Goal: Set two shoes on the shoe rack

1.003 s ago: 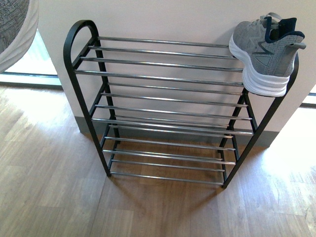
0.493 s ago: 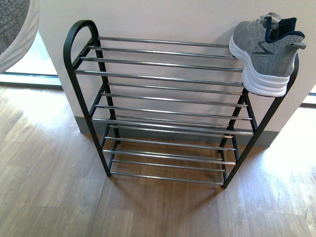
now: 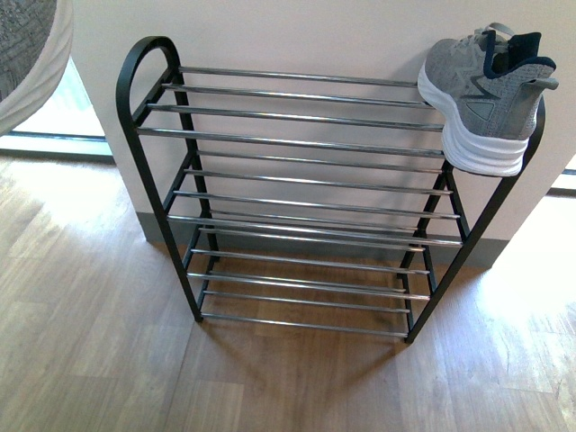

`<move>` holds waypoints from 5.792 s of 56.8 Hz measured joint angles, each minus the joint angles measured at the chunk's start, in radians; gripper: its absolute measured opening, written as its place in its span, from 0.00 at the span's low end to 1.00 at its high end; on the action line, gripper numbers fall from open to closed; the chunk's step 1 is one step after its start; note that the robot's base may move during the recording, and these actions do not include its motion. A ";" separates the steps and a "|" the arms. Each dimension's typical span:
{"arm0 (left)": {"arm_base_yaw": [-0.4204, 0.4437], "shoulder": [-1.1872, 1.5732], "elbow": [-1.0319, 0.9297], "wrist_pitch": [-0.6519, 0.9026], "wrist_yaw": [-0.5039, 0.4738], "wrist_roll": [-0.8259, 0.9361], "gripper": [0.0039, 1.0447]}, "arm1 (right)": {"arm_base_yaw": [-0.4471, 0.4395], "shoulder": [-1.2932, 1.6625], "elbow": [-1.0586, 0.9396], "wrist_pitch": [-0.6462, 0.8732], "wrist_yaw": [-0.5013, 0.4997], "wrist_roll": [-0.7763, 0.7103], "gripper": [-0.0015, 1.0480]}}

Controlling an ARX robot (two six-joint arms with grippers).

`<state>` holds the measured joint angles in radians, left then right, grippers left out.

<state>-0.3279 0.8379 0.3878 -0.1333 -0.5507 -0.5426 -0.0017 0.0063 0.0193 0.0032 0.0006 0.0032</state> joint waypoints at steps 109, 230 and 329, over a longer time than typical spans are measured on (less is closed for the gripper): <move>-0.003 0.000 0.000 0.000 -0.002 0.003 0.01 | 0.000 -0.002 0.000 -0.003 0.003 0.000 0.91; -0.215 1.325 1.254 -0.311 0.246 -0.632 0.01 | 0.000 -0.002 0.000 -0.003 0.000 0.000 0.91; -0.225 1.228 1.295 -0.237 0.210 -0.567 0.91 | 0.000 -0.002 0.000 -0.003 0.000 0.000 0.91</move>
<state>-0.5526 2.0659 1.6825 -0.3698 -0.3405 -1.1099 -0.0013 0.0048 0.0193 -0.0002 0.0006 0.0029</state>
